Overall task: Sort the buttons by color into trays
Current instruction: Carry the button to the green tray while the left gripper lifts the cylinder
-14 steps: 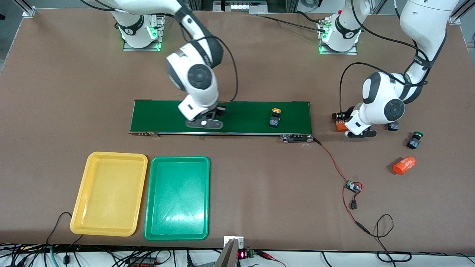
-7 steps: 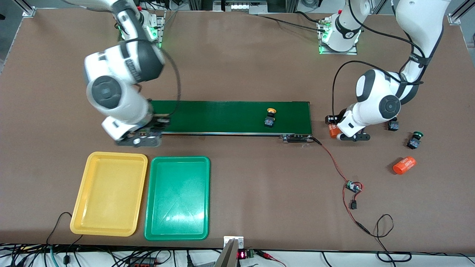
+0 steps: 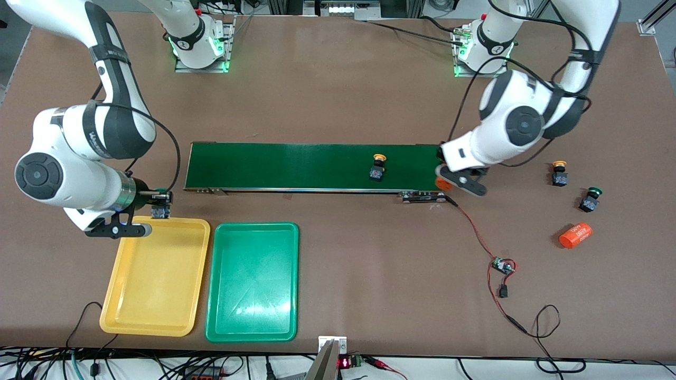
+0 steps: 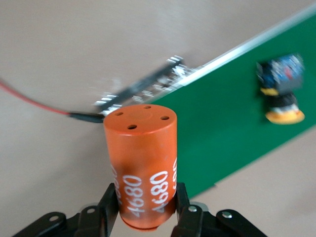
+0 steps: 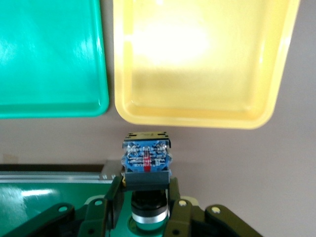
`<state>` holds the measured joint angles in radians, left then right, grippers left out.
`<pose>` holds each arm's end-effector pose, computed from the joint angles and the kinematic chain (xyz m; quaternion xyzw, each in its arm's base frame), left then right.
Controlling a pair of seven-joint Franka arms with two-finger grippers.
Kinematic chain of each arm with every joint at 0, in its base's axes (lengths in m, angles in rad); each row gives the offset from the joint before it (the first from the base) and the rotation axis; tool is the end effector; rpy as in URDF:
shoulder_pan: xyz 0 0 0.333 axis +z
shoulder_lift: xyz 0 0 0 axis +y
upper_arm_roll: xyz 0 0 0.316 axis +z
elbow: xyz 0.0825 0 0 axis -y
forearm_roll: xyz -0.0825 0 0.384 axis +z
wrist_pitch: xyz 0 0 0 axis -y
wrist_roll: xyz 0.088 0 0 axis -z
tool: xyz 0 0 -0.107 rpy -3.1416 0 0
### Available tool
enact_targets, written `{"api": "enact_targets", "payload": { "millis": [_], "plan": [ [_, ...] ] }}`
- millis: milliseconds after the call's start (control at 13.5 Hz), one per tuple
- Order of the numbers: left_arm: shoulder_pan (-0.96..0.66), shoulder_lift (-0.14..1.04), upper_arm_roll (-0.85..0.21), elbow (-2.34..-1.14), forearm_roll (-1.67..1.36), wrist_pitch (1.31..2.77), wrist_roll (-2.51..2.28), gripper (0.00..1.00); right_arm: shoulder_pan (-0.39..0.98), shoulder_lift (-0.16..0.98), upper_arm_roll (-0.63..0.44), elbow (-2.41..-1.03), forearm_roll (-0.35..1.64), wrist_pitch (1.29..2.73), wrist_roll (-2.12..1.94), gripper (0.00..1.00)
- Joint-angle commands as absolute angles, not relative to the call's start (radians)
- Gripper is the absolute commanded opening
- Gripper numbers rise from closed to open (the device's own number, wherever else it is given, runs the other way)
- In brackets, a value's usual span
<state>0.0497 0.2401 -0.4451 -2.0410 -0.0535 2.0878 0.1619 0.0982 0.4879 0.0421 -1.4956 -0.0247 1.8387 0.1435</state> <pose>0.5238 -0.2157 0.3237 0.9597 -0.2576 -0.0934 0.0631 0.6717 0.0886 0.3767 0.9974 0.0008 -0.0712 0.0118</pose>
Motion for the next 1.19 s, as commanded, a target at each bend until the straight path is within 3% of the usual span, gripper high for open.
{"api": "enact_targets", "payload": {
  "millis": [0, 741, 1111],
  "plan": [
    [0.017, 0.242, -0.485, -2.051, -0.057, 2.068, 0.268, 0.03, 0.121, 0.558, 0.063, -1.43, -0.02, 1.908, 0.155, 0.0],
    [-0.043, 0.334, -0.486, -2.043, 0.237, 2.117, 0.713, 0.02, 0.229, 0.785, 0.061, -1.427, -0.029, 2.345, 0.186, 0.0],
    [-0.084, 0.368, -0.486, -2.045, 0.317, 2.137, 0.715, 0.04, 0.227, 0.788, 0.061, -1.428, -0.031, 2.352, 0.176, 0.02]
  ]
}}
